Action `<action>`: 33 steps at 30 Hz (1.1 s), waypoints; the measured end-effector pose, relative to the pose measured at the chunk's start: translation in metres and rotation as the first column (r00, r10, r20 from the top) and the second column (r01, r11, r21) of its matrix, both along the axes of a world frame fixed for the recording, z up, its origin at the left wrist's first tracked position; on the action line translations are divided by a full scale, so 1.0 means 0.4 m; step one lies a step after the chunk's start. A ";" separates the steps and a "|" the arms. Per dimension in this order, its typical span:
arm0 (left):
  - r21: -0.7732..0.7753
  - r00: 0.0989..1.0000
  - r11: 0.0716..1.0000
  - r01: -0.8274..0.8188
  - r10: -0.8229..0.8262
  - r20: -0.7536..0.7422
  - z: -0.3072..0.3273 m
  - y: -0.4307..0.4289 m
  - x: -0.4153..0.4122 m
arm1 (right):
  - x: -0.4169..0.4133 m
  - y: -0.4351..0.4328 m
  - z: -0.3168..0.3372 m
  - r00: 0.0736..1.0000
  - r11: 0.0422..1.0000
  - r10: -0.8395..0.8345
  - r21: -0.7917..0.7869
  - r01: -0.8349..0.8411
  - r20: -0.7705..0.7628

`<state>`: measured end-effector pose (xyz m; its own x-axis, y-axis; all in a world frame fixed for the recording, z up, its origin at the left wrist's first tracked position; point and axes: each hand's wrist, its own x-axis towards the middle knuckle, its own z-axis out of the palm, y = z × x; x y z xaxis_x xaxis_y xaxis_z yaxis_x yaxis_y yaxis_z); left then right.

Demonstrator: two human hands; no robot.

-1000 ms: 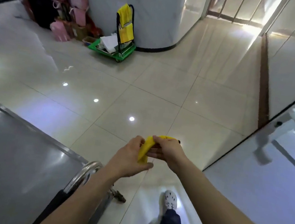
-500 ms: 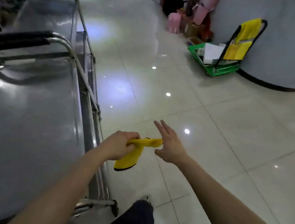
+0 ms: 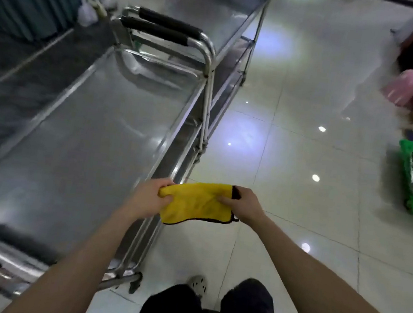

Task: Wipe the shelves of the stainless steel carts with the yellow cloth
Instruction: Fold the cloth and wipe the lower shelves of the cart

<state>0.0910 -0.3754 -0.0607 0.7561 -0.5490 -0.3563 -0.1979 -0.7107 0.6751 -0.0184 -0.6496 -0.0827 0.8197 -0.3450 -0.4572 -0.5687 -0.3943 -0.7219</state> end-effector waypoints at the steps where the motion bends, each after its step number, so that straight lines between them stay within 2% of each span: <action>1: 0.016 0.998 0.998 -0.065 0.065 -0.013 -0.019 0.010 -0.007 | 0.037 -0.004 -0.006 0.997 0.997 0.071 0.004 -0.071 -0.002; 4: 0.023 0.961 0.962 -0.272 0.273 -0.054 -0.083 0.034 -0.040 | 0.140 -0.003 -0.040 0.949 0.947 0.316 -0.054 -0.316 -0.022; 7: -0.053 0.832 0.832 -0.553 0.547 -0.092 -0.127 0.025 -0.100 | 0.223 -0.007 -0.089 0.857 0.854 0.513 -0.076 -0.515 -0.041; 10: -0.074 0.613 0.609 -0.790 0.780 -0.127 -0.155 -0.015 -0.180 | 0.276 -0.013 -0.123 0.775 0.775 0.628 -0.036 -0.631 -0.069; 12: -0.106 0.429 0.415 -0.903 0.879 -0.208 -0.174 -0.055 -0.235 | 0.299 -0.015 -0.143 0.739 0.741 0.668 -0.014 -0.671 -0.085; 14: -0.146 0.210 0.171 -0.974 0.924 -0.320 -0.197 -0.089 -0.268 | 0.329 -0.008 -0.171 0.731 0.734 0.677 0.011 -0.679 -0.086; 16: -0.146 0.066 0.013 -0.989 0.928 -0.367 -0.226 -0.116 -0.294 | 0.342 0.007 -0.207 0.730 0.737 0.676 0.060 -0.673 -0.103; 18: -0.123 0.042 0.004 -0.992 0.951 -0.306 -0.266 -0.133 -0.313 | 0.339 0.020 -0.247 0.722 0.737 0.676 0.107 -0.668 -0.146; 21: -0.089 0.088 0.071 -0.994 0.973 -0.213 -0.336 -0.134 -0.344 | 0.316 0.037 -0.314 0.667 0.695 0.719 0.213 -0.687 -0.197; 24: -0.068 0.095 0.080 -0.994 0.961 -0.261 -0.422 -0.111 -0.373 | 0.295 0.055 -0.386 0.603 0.639 0.769 0.266 -0.722 -0.211; 27: -0.049 0.051 0.034 -0.998 0.907 -0.419 -0.514 -0.084 -0.407 | 0.278 0.079 -0.483 0.558 0.583 0.812 0.237 -0.777 -0.170; 29: -0.022 0.041 0.035 -0.999 0.867 -0.497 -0.591 -0.072 -0.427 | 0.277 0.097 -0.567 0.517 0.543 0.839 0.210 -0.813 -0.168; 31: 0.007 0.062 0.075 -0.997 0.874 -0.482 -0.693 -0.058 -0.440 | 0.276 0.119 -0.667 0.466 0.493 0.867 0.168 -0.854 -0.176; 33: 0.044 0.072 0.099 -0.994 0.911 -0.405 -0.806 -0.045 -0.436 | 0.276 0.145 -0.778 0.447 0.469 0.880 0.140 -0.872 -0.164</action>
<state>-0.0835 -0.3933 -0.3832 0.5721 0.4926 -0.6558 0.7461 0.0194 0.6655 0.0922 -0.5918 -0.3939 0.5757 0.5224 -0.6290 -0.0541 -0.7432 -0.6669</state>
